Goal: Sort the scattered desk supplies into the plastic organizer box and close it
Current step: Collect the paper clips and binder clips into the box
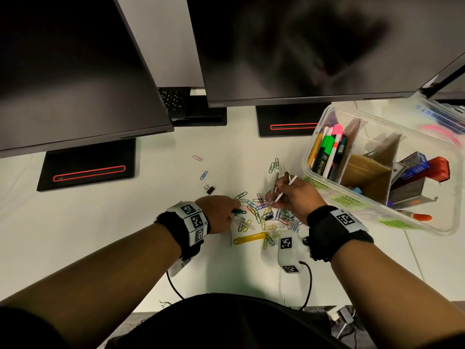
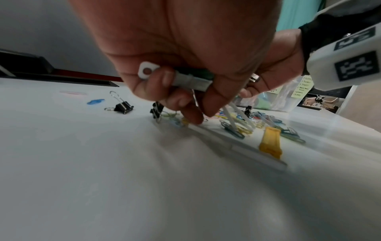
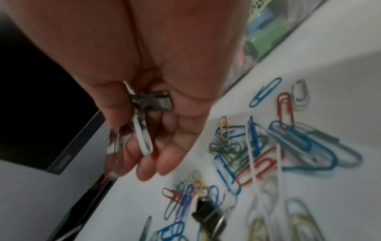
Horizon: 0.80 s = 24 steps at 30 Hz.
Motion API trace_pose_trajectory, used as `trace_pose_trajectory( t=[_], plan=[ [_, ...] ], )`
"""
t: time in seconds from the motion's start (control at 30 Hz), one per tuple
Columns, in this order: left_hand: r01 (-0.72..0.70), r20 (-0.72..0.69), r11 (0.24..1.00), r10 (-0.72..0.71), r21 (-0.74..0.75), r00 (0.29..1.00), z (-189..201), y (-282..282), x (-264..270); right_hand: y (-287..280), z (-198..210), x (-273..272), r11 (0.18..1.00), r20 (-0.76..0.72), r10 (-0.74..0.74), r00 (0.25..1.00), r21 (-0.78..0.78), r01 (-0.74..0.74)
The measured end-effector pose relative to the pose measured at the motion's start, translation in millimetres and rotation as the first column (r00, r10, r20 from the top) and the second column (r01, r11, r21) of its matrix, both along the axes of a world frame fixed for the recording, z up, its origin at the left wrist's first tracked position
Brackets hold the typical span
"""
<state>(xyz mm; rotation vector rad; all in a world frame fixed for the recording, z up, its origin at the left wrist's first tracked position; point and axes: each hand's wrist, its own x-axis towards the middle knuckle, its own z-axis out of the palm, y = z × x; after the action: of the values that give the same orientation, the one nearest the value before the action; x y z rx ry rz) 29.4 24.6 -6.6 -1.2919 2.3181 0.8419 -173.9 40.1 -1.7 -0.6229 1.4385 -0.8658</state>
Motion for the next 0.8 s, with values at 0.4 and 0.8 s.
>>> trace_pose_trajectory(
  t=[0.4, 0.8],
  plan=[
    [0.134, -0.005, 0.991, -0.134, -0.021, 0.991, 4, -4, 8, -1, 8, 2, 1.0, 0.316, 0.009, 0.949, 0.008, -0.012],
    [0.161, 0.0, 0.985, -0.161, -0.061, 0.987, -1, -2, 1, 16, -9, -13, 0.975, -0.355, 0.172, 0.919, -0.073, -0.211]
  ],
)
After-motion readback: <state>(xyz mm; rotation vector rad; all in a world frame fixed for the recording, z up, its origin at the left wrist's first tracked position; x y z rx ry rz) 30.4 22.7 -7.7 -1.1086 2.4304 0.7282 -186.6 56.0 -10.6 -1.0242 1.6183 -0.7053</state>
